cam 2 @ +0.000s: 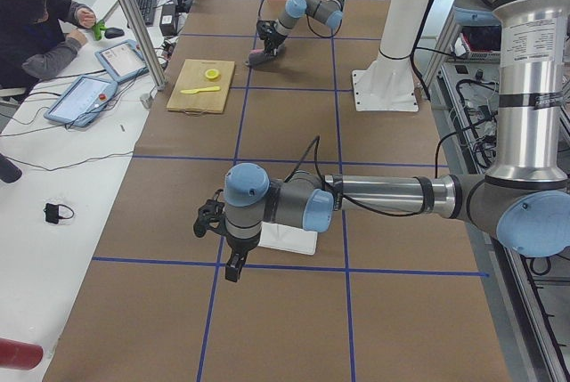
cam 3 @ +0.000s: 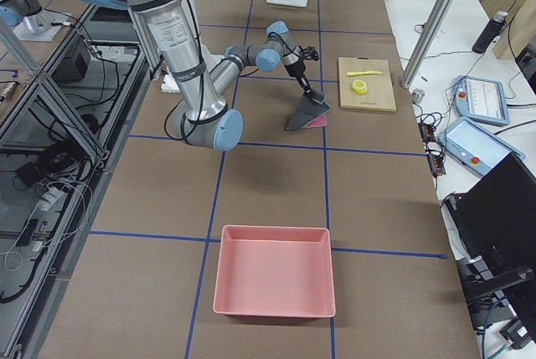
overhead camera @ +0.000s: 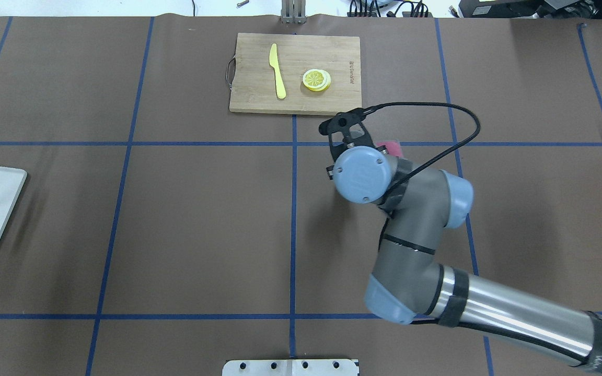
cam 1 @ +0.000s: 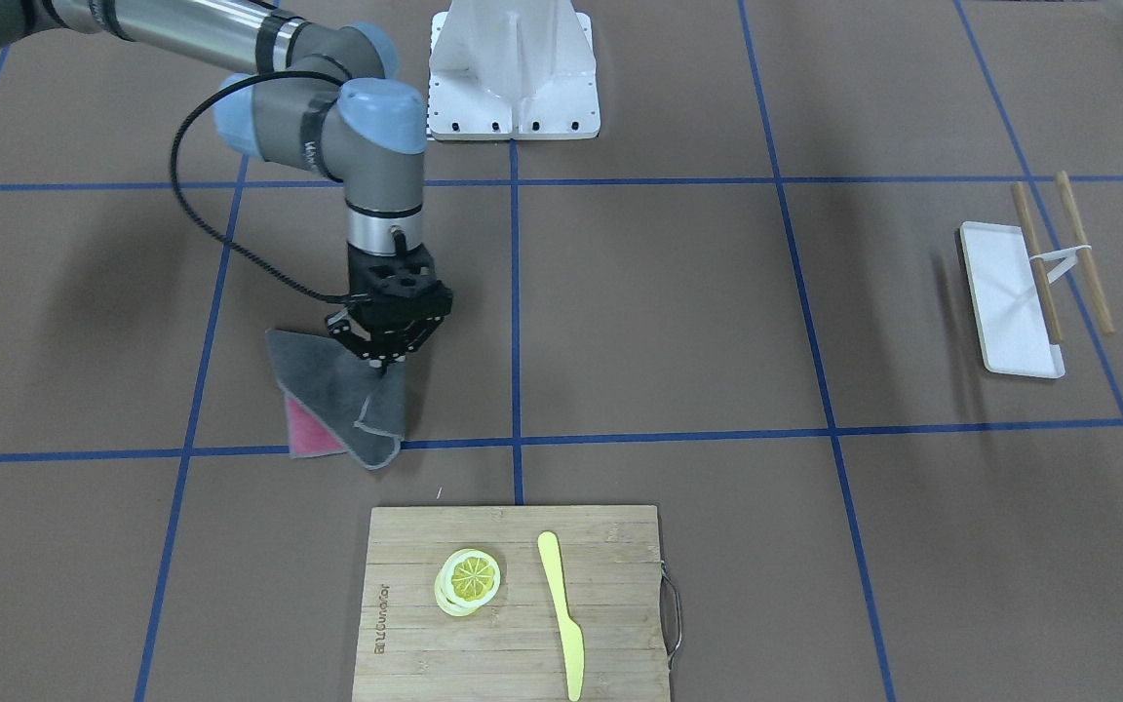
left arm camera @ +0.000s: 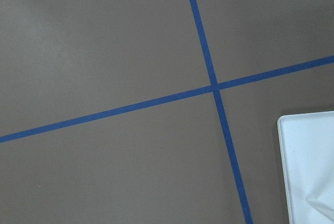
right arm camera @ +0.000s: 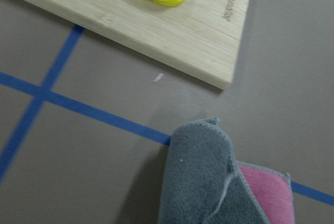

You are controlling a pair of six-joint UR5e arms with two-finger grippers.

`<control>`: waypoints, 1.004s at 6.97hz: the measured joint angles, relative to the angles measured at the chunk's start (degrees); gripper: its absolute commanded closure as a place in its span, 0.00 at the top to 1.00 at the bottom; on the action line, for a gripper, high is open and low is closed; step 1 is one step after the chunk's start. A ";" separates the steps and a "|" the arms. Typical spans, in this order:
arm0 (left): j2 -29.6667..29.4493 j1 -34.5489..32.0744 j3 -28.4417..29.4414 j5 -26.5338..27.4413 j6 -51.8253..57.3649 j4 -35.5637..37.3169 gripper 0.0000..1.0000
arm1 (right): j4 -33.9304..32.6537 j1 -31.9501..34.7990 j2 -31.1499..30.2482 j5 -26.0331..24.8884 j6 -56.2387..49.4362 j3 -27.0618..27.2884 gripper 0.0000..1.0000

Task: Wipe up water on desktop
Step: 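Wipe the towel across the table toward the cutting board with the right gripper, then wipe the grey towel back away from the board with the right gripper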

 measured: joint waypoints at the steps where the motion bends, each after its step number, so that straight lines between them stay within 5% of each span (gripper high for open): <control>1: 0.03 -0.07 0.03 0.00 -0.01 0.00 0.99 | -0.03 -2.24 5.04 -1.45 4.46 -3.10 0.00; 4: 0.66 -0.15 0.08 -0.29 0.07 0.00 0.99 | 0.29 -5.90 15.48 -4.93 13.13 -11.45 0.00; 7: 0.88 -0.21 0.05 -0.57 0.10 -0.07 0.99 | 4.42 -3.43 8.21 -5.05 9.07 -9.11 0.00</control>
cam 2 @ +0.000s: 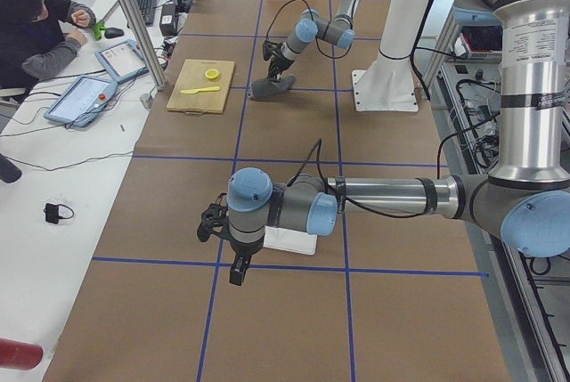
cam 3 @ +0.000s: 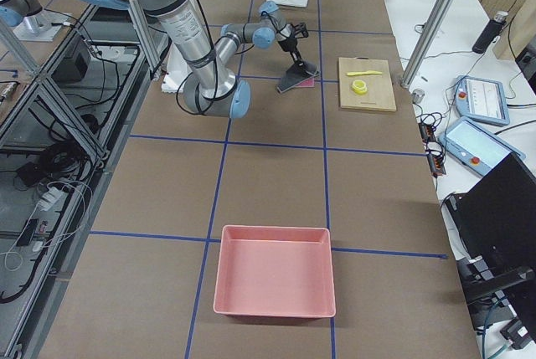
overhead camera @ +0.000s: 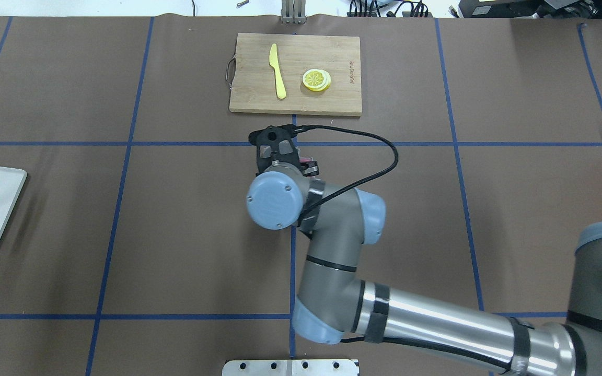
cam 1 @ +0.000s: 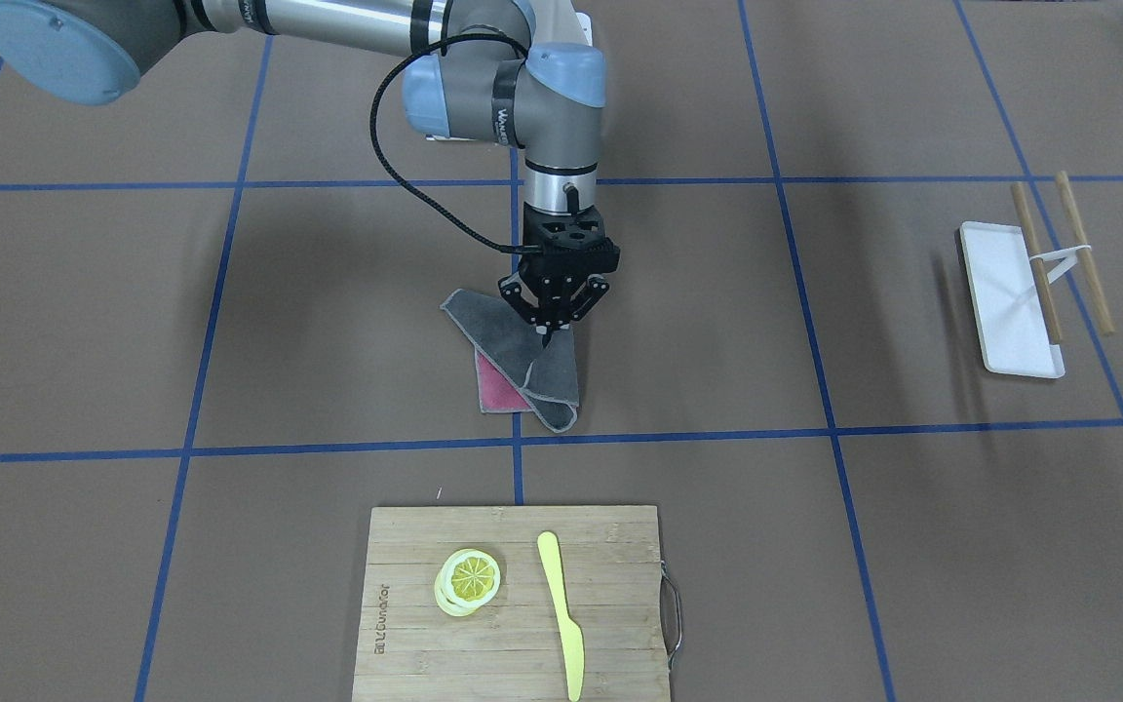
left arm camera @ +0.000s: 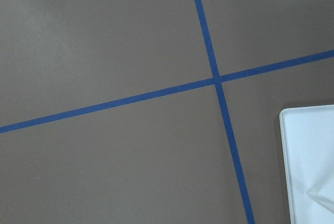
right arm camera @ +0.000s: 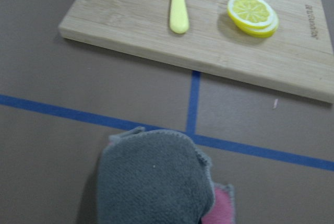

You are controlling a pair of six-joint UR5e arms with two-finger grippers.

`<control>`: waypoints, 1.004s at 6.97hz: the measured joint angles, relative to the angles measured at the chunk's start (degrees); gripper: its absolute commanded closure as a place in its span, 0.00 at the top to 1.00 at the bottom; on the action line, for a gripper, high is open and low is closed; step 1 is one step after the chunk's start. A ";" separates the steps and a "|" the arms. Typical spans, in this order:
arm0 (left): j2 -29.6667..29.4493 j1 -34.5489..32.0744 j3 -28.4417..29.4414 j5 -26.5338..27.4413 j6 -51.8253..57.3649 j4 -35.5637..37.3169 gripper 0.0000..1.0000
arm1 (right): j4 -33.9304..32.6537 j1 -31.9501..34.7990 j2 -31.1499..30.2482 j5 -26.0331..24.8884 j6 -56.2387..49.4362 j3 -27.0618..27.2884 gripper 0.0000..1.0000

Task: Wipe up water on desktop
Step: 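Wipe the grey towel back away from the board with the right gripper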

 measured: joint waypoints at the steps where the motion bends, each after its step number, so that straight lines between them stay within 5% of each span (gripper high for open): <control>1: 0.03 0.00 -0.05 -0.03 0.01 -0.01 0.99 | 2.32 2.27 -5.97 1.36 -4.31 4.05 0.00; 4: 0.77 0.05 0.19 -1.31 -0.94 0.06 0.99 | 4.13 10.23 -23.12 8.33 -17.11 15.89 0.00; 7: 2.60 0.00 -0.04 -8.66 -8.32 -0.28 0.99 | 4.39 18.64 -35.21 14.81 -28.78 22.63 0.00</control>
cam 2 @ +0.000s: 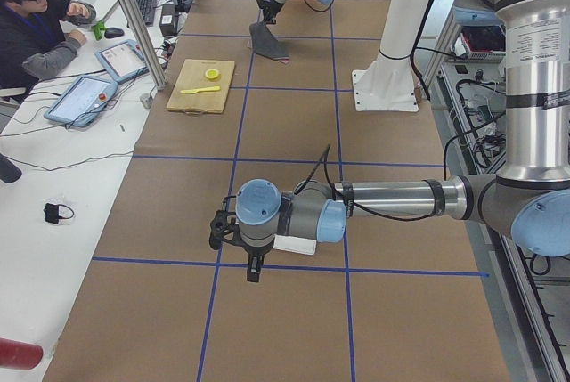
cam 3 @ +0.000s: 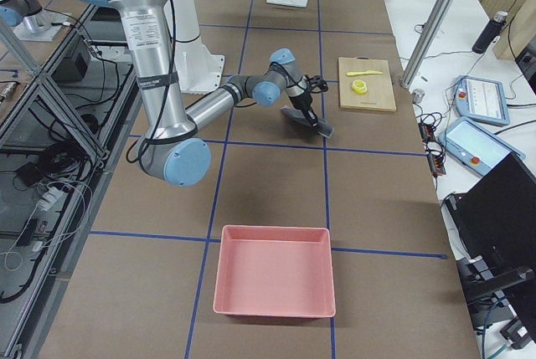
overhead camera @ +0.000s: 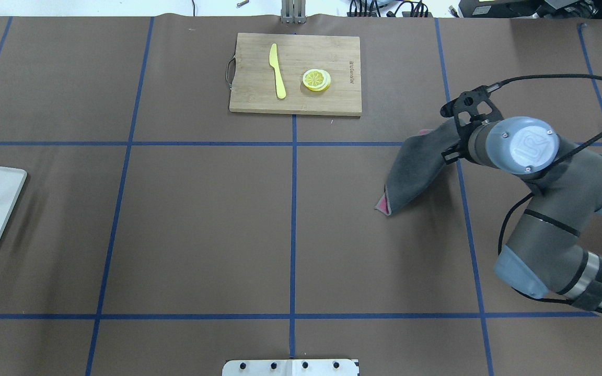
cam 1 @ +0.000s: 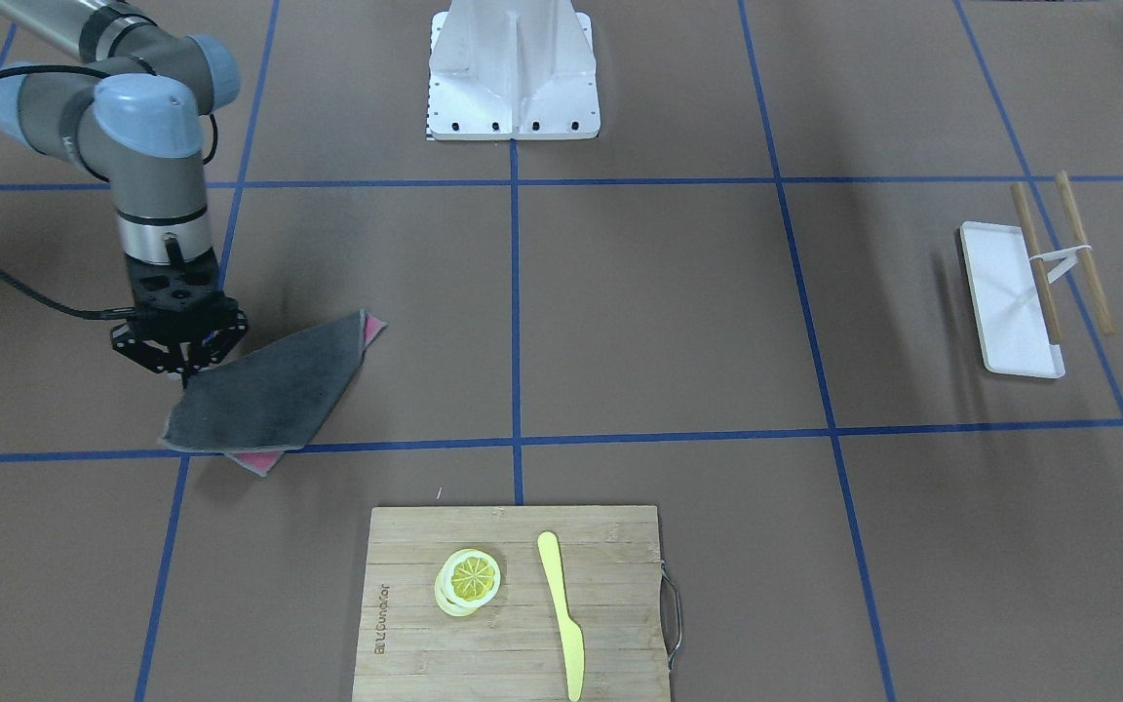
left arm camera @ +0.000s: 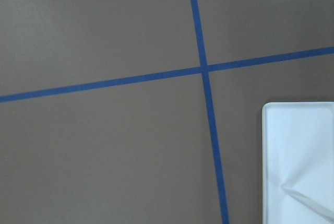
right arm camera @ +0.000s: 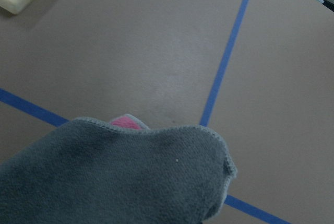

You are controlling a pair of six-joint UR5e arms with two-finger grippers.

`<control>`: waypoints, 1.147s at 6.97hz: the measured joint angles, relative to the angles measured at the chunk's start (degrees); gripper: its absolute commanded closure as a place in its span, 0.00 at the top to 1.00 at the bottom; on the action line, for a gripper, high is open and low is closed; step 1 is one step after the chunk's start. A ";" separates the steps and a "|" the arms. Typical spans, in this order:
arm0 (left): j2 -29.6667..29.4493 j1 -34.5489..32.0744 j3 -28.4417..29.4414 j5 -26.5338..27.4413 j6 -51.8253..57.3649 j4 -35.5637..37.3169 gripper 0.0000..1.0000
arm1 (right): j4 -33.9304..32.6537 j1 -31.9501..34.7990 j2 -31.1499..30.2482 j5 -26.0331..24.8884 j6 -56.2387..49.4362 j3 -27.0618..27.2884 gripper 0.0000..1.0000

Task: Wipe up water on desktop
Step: 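Wipe the grey towel back away from the board with the right gripper, then wipe the towel again toward the board and back with the right gripper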

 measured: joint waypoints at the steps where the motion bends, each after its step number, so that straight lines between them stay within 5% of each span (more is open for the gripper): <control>1: 0.21 -0.03 -0.06 -0.31 -0.52 -0.10 0.99 | 0.61 1.76 -1.82 0.47 -2.45 -0.54 0.00; 3: -0.12 -0.08 0.10 -0.30 -0.73 -0.17 0.99 | 1.54 0.87 2.86 0.47 -0.24 -5.13 0.00; 8: -0.61 -0.18 0.25 -0.26 -0.78 -0.18 0.99 | 1.04 -15.29 29.98 -7.10 25.74 -18.68 0.00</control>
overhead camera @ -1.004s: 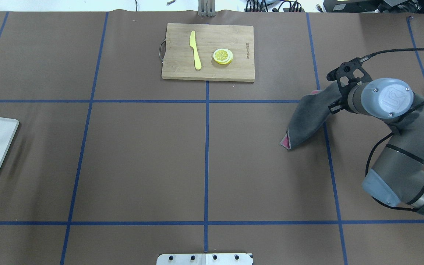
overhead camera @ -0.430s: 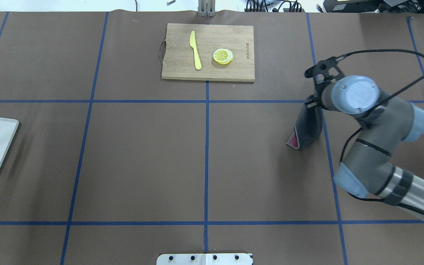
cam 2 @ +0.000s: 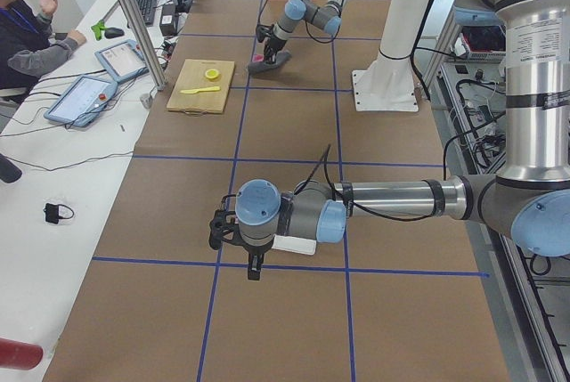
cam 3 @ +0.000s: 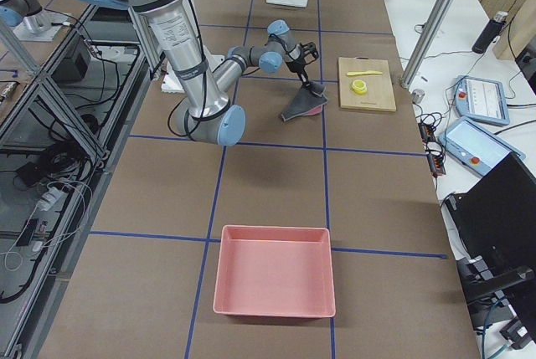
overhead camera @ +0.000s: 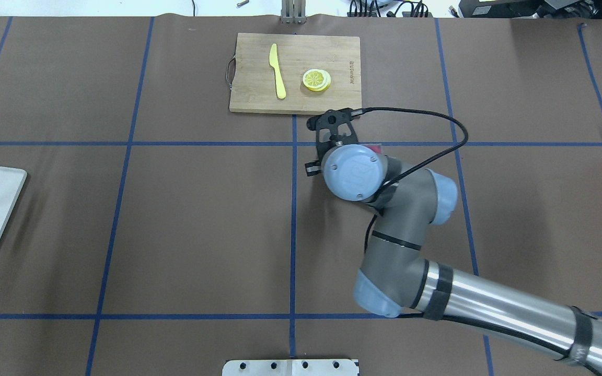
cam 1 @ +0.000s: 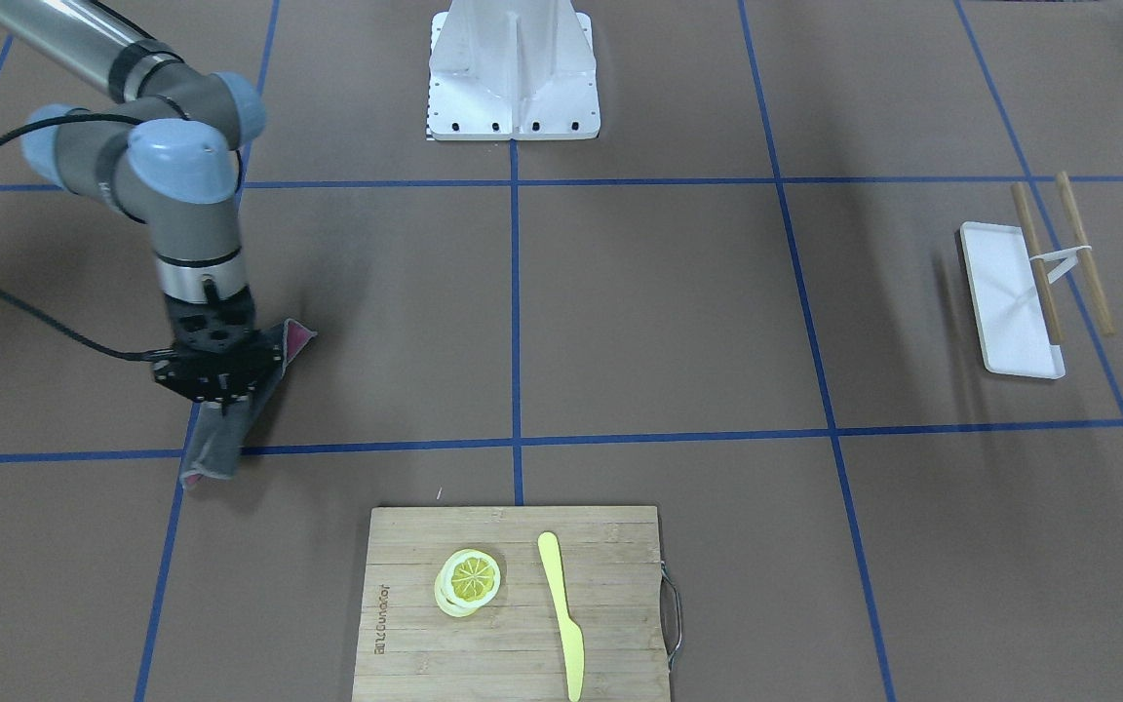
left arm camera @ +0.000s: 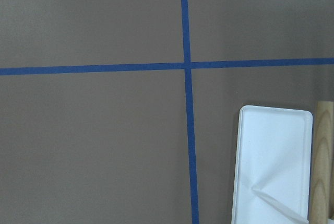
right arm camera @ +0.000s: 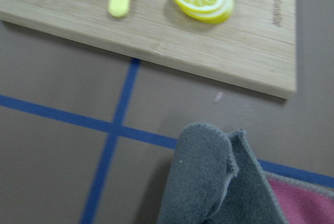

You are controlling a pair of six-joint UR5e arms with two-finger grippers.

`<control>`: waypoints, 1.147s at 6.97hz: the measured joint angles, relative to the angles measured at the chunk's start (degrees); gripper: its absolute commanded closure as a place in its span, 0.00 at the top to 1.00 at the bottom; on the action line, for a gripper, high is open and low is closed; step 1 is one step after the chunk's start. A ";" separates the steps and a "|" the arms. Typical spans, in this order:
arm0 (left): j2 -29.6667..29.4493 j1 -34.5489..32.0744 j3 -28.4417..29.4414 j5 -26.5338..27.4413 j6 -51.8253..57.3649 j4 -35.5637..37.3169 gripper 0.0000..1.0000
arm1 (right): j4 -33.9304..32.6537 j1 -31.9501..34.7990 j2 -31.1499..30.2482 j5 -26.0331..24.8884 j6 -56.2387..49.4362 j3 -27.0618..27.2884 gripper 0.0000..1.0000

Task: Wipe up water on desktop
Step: 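Wipe the towel again toward the board and back with the right gripper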

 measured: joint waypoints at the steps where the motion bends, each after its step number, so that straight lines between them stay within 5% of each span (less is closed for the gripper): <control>1: -0.03 0.00 0.00 0.00 -0.04 0.00 0.99 | -0.29 -1.77 5.07 -1.65 3.14 -3.31 0.00; 4: -0.10 0.00 0.01 0.00 -0.07 0.00 0.99 | -3.35 -3.45 8.38 -3.87 8.55 -5.55 0.00; 8: -0.19 0.00 -0.10 0.00 -0.07 0.00 0.99 | -3.75 3.67 -15.11 1.83 -3.95 12.84 0.00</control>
